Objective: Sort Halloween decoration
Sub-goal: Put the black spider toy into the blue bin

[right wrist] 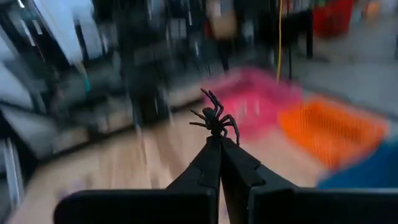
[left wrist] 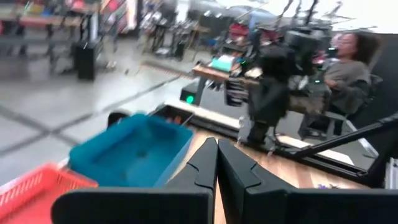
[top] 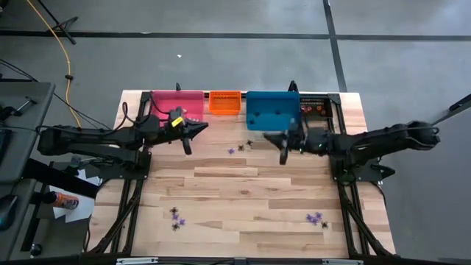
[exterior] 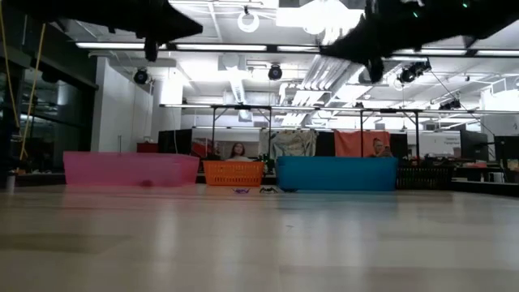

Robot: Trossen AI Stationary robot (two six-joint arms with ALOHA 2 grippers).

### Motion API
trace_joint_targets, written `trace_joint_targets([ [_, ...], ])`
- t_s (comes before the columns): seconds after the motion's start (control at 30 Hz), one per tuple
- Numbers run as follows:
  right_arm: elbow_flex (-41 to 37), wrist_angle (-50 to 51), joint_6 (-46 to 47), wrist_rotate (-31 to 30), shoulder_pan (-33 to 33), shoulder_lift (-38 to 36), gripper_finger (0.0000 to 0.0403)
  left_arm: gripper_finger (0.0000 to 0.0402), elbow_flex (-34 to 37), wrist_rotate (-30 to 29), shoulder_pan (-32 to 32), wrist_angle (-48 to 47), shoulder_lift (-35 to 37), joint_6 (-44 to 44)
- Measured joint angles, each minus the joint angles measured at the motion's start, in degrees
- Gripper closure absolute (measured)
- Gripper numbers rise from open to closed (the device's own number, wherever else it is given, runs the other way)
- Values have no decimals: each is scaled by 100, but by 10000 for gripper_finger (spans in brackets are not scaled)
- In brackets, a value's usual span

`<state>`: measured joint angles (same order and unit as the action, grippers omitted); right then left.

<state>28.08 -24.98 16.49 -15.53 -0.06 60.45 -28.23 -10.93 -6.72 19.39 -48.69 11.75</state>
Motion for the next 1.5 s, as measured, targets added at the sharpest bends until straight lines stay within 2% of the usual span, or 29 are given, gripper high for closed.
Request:
trace_joint_targets([
  [0.1, 295, -346, -271, 260, -284, -2, 403, 401, -20, 224, 0, 280, -53, -385],
  [0.33, 1223, 933, -759, 1866, -778, 130, 403, 401, -265, 529, 0, 245, -170, -738],
  [0.43, 1309, 1099, -778, 2174, -869, 160, 403, 401, -280, 592, 2, 227, -184, -734],
  [0.8, 1313, 1079, -677, 2158, -911, 138, 403, 401, -280, 594, 2, 186, -195, -602],
  [0.97, 1322, 1688, 383, 1484, -1342, 346, 403, 401, -280, 589, 2, 186, -195, -585],
  [1.1, 1567, 2425, 1018, 1660, -2097, 929, 403, 401, -280, 570, 2, 186, -195, -565],
  [1.33, 3278, 5145, 1202, 1600, -3348, 2738, 403, 401, -280, 566, 0, 146, -195, -292],
  [1.5, 4199, 6148, 1180, 1606, -3719, 4043, 403, 401, -280, 558, 0, 138, -195, -288],
])
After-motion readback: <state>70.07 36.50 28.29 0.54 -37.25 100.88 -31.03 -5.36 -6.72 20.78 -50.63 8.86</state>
